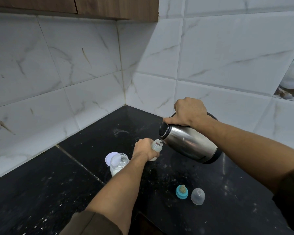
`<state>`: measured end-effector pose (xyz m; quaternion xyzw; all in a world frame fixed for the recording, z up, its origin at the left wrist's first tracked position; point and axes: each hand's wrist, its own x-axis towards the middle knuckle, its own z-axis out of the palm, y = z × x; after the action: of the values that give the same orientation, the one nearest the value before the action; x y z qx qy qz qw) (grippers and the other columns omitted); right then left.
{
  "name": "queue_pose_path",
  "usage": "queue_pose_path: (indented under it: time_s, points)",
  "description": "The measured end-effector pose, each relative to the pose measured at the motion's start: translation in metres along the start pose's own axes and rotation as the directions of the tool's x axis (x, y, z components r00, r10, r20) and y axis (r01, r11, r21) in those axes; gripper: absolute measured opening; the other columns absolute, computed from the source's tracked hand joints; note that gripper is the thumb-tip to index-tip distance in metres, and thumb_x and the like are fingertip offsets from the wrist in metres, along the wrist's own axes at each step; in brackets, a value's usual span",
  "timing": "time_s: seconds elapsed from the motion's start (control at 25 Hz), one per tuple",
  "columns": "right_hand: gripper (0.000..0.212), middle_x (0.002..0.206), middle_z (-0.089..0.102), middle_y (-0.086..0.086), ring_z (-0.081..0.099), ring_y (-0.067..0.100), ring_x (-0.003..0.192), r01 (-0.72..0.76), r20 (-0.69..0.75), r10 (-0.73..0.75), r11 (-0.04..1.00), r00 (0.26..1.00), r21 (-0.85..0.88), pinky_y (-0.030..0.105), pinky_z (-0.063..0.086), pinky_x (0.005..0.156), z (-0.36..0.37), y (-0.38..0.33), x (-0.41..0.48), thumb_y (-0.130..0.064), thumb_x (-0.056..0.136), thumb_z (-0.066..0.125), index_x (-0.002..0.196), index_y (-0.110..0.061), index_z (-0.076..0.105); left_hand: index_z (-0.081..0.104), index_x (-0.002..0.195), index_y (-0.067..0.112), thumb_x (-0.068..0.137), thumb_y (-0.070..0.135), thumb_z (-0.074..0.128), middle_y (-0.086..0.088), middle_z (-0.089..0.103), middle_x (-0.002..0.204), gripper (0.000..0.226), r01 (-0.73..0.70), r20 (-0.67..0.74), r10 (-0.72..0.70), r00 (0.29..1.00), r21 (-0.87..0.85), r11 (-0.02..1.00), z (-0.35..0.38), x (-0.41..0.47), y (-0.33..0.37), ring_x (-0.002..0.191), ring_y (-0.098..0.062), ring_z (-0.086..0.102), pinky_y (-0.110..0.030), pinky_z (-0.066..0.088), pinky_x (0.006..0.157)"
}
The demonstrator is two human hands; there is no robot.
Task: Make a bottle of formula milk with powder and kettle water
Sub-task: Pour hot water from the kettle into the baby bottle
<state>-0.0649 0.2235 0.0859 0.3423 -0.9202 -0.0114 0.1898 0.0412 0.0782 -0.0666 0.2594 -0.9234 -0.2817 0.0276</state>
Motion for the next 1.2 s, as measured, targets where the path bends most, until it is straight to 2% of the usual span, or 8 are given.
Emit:
queue_pose_path:
  time_s: [0.24, 0.44, 1.2]
  points:
    - [0.067, 0.058, 0.055, -0.001, 0.046, 0.015, 0.051, 0.005, -0.001, -0.005, 1.0, 1.0, -0.009, 0.027, 0.032, 0.052, -0.0003, 0.0004, -0.0026, -0.085, 0.07, 0.059, 0.059, -0.019, 0.051, 0.075, 0.115, 0.026, 0.072, 0.034, 0.091, 0.0, 0.076, 0.105, 0.047, -0.004, 0.007, 0.004, 1.0, 0.002, 1.0, 0.0012, -0.001, 0.0004, 0.101, -0.02, 0.069, -0.036, 0.055, 0.091]
    - [0.067, 0.058, 0.054, -0.001, 0.046, 0.016, 0.051, 0.003, 0.003, -0.003, 1.0, 1.0, -0.012, 0.029, 0.038, 0.056, -0.0007, 0.0013, -0.0027, -0.084, 0.071, 0.059, 0.058, -0.019, 0.049, 0.075, 0.116, 0.026, 0.073, 0.034, 0.091, 0.0, 0.076, 0.107, 0.047, -0.005, 0.012, 0.005, 1.0, -0.005, 1.0, 0.002, -0.0007, 0.0009, 0.102, -0.02, 0.069, -0.036, 0.055, 0.092]
    - [0.065, 0.06, 0.053, -0.002, 0.044, 0.015, 0.052, 0.009, 0.01, -0.008, 1.0, 1.0, -0.025, 0.03, 0.04, 0.058, -0.0037, 0.0011, -0.0012, -0.083, 0.071, 0.06, 0.06, -0.02, 0.048, 0.075, 0.117, 0.027, 0.072, 0.033, 0.091, 0.001, 0.076, 0.106, 0.048, -0.012, 0.006, 0.012, 1.0, -0.004, 1.0, 0.0016, -0.0001, 0.0039, 0.103, -0.019, 0.069, -0.039, 0.056, 0.096]
